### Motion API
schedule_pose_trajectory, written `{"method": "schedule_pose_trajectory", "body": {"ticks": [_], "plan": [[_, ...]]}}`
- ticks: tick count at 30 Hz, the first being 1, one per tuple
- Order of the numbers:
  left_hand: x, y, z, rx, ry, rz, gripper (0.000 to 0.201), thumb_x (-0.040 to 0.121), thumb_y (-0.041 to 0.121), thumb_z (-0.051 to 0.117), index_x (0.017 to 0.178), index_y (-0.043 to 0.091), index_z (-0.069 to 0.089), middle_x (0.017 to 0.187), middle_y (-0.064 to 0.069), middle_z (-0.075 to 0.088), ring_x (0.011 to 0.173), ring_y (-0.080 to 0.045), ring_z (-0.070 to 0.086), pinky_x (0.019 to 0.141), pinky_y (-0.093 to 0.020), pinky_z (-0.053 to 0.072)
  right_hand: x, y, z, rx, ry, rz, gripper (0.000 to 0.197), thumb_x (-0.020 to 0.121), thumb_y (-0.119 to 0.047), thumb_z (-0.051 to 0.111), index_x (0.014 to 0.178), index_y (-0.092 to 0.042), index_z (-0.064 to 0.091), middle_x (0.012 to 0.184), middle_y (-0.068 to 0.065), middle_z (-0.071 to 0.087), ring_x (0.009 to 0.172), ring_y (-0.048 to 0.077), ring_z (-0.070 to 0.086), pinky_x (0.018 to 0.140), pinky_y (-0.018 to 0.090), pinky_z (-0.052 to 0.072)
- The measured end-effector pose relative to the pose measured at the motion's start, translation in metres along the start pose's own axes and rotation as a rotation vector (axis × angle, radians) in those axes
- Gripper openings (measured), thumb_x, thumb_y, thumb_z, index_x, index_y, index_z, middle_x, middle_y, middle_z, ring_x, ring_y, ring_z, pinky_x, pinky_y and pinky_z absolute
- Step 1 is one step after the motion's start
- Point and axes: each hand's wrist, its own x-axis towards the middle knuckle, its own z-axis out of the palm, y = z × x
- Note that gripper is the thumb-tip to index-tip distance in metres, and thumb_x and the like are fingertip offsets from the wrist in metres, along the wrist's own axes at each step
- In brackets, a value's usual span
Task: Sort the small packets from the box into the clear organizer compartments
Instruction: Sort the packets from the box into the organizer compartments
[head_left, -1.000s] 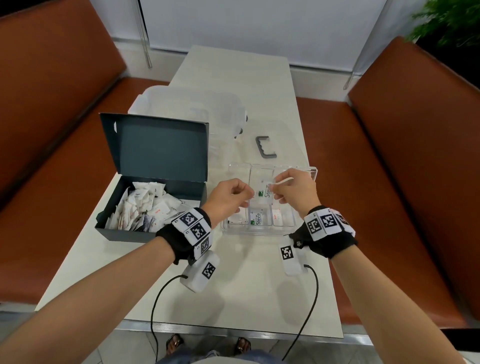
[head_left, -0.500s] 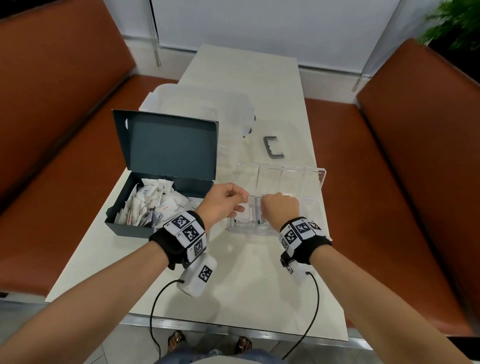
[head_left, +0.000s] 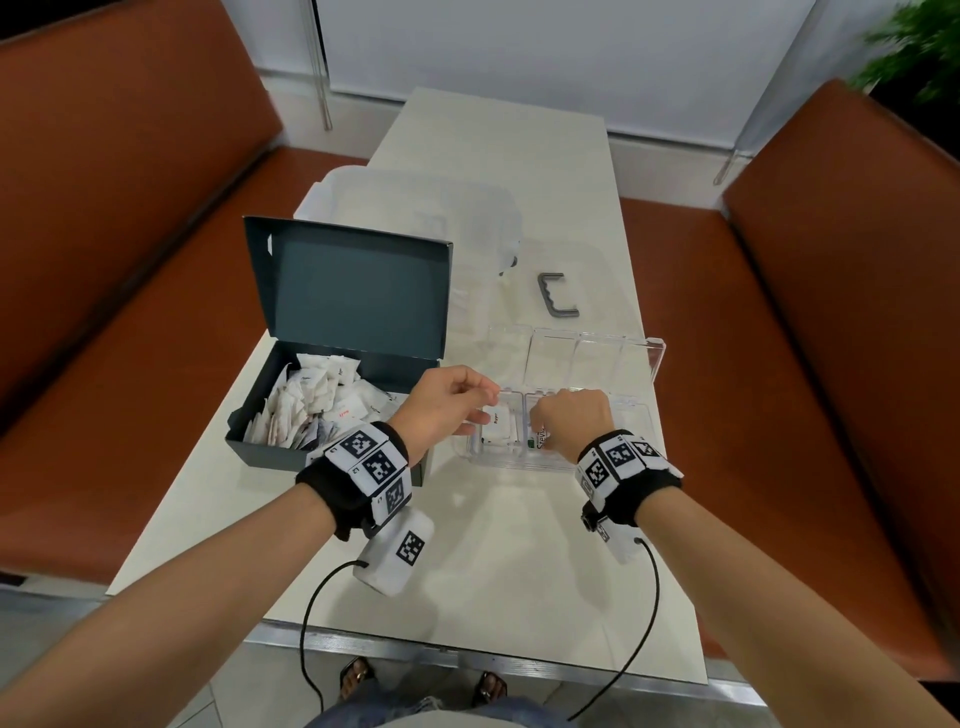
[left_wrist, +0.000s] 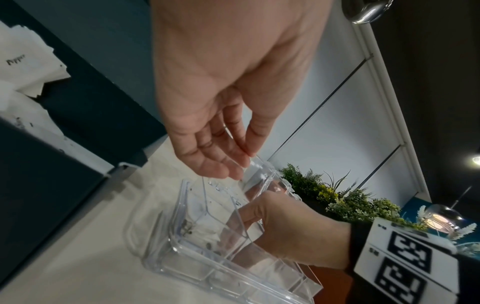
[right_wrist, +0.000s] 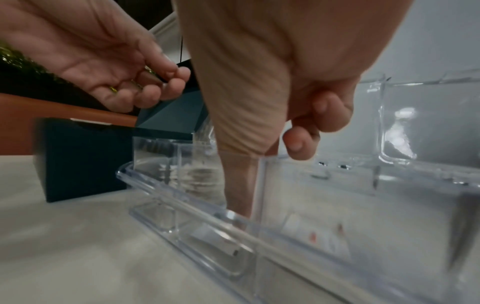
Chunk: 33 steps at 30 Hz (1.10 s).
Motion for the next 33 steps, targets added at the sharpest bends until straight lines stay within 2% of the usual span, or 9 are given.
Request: {"method": "schedule_pose_trajectory", "body": {"ticks": [6, 10, 13, 16, 19, 24, 27, 30, 33], "plan": [[-0.006, 0.005, -0.017, 0.023, -0.018, 0.009, 0.011, 0.096, 0.012, 0.057, 0.102, 0.010, 0.066, 0.094, 0.000, 0.070, 0.078, -0.012, 0.067, 0.068, -0.021, 0.053, -0.006, 0.007, -0.017, 0.167, 0.007, 0.023, 0.023, 0.091, -0.033, 0.061, 0.113, -0.032, 0.064, 0.107, -0.004, 0.066, 0.094, 0.020, 0.064, 0.075, 0.029, 0.044], [-0.008, 0.011, -0.057, 0.134, -0.060, 0.016, 0.012, 0.096, 0.015, 0.058, 0.105, 0.012, 0.066, 0.093, 0.002, 0.071, 0.077, -0.011, 0.067, 0.066, -0.020, 0.052, -0.019, 0.008, -0.057, 0.468, 0.189, -0.006, 0.017, 0.093, -0.030, 0.056, 0.105, -0.030, 0.068, 0.100, -0.007, 0.068, 0.089, 0.016, 0.063, 0.077, 0.030, 0.049], [-0.007, 0.011, -0.098, 0.374, -0.094, -0.001, 0.014, 0.096, 0.018, 0.058, 0.105, 0.011, 0.066, 0.094, 0.002, 0.071, 0.075, -0.012, 0.067, 0.060, -0.015, 0.049, -0.021, -0.012, -0.091, 0.741, 0.283, -0.151, 0.015, 0.092, -0.025, 0.058, 0.098, -0.024, 0.072, 0.087, -0.007, 0.068, 0.074, 0.004, 0.058, 0.074, 0.026, 0.049], [-0.003, 0.004, -0.133, 0.767, -0.088, -0.007, 0.017, 0.094, 0.016, 0.061, 0.108, 0.010, 0.067, 0.096, -0.001, 0.067, 0.081, -0.016, 0.064, 0.064, -0.017, 0.047, -0.011, -0.048, -0.112, 0.863, 0.221, -0.293, 0.014, 0.091, -0.019, 0.061, 0.097, -0.017, 0.073, 0.084, -0.005, 0.067, 0.061, -0.005, 0.053, 0.066, 0.009, 0.041], [0.004, -0.010, -0.152, 0.986, -0.118, -0.059, 0.026, 0.088, 0.011, 0.067, 0.113, 0.008, 0.065, 0.109, -0.011, 0.067, 0.089, -0.019, 0.059, 0.077, -0.023, 0.044, 0.010, -0.090, -0.118, 0.740, 0.088, -0.402, 0.017, 0.089, -0.014, 0.061, 0.102, -0.011, 0.072, 0.094, -0.001, 0.071, 0.075, 0.007, 0.059, 0.066, 0.006, 0.036], [0.011, -0.030, -0.149, 1.160, -0.265, -0.112, 0.049, 0.079, 0.013, 0.076, 0.124, 0.016, 0.058, 0.118, -0.007, 0.062, 0.104, -0.024, 0.058, 0.082, -0.028, 0.048, 0.046, -0.140, -0.094, 0.437, -0.149, -0.336, 0.044, 0.082, -0.010, 0.067, 0.125, -0.009, 0.059, 0.117, 0.011, 0.062, 0.102, 0.027, 0.062, 0.086, 0.033, 0.052], [0.017, -0.042, -0.139, 1.285, -0.315, -0.073, 0.050, 0.084, 0.027, 0.072, 0.128, 0.018, 0.052, 0.124, -0.010, 0.052, 0.111, -0.029, 0.056, 0.078, -0.027, 0.039, 0.056, -0.151, -0.080, 0.370, -0.171, -0.267, 0.036, 0.081, -0.006, 0.067, 0.116, -0.002, 0.060, 0.113, 0.016, 0.064, 0.100, 0.030, 0.064, 0.083, 0.034, 0.054], [0.020, -0.050, -0.130, 1.341, -0.288, -0.047, 0.061, 0.086, 0.046, 0.066, 0.133, 0.015, 0.042, 0.125, -0.013, 0.043, 0.110, -0.033, 0.056, 0.081, -0.035, 0.043, 0.059, -0.160, -0.072, 0.410, -0.162, -0.238, 0.036, 0.084, -0.019, 0.066, 0.116, -0.006, 0.056, 0.112, 0.015, 0.062, 0.100, 0.031, 0.063, 0.086, 0.037, 0.053], [0.021, -0.056, -0.128, 1.380, -0.228, 0.000, 0.065, 0.085, 0.040, 0.069, 0.135, 0.014, 0.038, 0.130, -0.014, 0.036, 0.118, -0.035, 0.049, 0.090, -0.045, 0.048, 0.060, -0.165, -0.064, 0.433, -0.123, -0.209, 0.048, 0.085, -0.033, 0.063, 0.124, -0.007, 0.050, 0.118, 0.014, 0.058, 0.107, 0.033, 0.058, 0.092, 0.041, 0.049]]}}
